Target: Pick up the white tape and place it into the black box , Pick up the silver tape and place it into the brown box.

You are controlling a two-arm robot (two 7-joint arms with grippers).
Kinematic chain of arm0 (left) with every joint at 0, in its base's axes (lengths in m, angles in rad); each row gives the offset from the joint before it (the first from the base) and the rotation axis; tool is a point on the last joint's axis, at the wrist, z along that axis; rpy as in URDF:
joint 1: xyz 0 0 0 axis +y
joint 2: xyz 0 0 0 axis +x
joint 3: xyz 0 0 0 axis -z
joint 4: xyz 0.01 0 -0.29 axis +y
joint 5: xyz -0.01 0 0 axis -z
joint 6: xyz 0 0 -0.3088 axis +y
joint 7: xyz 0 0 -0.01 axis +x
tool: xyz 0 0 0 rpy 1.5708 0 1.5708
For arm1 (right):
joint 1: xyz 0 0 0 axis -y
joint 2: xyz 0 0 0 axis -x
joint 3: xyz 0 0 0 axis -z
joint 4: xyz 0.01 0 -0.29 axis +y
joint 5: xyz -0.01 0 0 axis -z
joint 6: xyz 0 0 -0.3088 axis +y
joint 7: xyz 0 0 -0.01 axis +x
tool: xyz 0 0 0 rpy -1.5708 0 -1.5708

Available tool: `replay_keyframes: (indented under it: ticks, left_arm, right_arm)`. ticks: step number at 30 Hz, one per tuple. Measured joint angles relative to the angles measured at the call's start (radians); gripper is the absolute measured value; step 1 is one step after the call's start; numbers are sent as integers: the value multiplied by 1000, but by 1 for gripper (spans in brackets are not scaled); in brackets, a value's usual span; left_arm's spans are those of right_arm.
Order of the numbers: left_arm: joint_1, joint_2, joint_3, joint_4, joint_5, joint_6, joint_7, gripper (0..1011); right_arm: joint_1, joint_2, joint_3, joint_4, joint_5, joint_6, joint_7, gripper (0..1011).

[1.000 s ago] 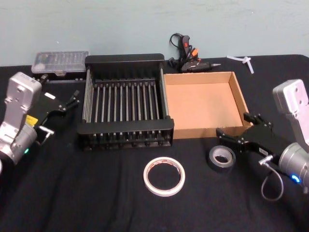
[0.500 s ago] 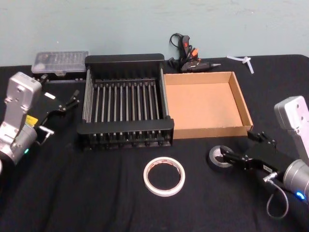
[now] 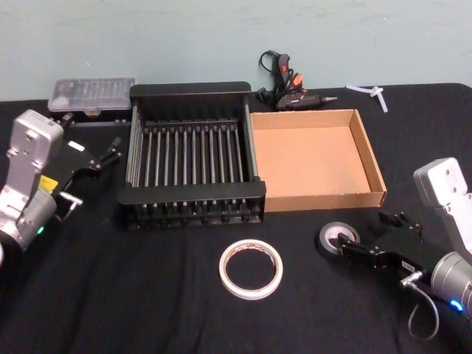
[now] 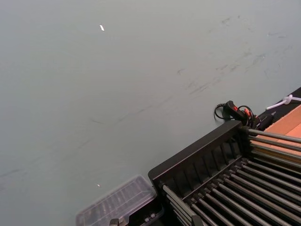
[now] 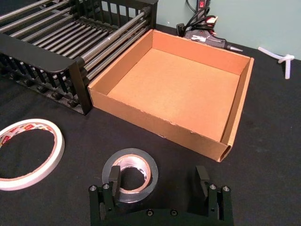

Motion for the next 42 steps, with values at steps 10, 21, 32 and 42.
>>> replay_keyframes:
  ticks: [10, 21, 32, 42]
  left_arm:
    - [0, 0, 0, 0, 0, 0, 0, 1001]
    - [0, 0, 0, 0, 0, 0, 0, 1000]
    - [0, 0, 0, 0, 0, 0, 0, 1002]
    - [0, 0, 0, 0, 0, 0, 0, 1002]
  right_arm:
    - [16, -25, 3, 31, -20, 8, 14, 1002]
    - [29, -52, 8, 59, -45, 15, 34, 1002]
    - [44, -77, 16, 75, -69, 22, 51, 1002]
    - [49, -98, 29, 83, -89, 22, 68, 1002]
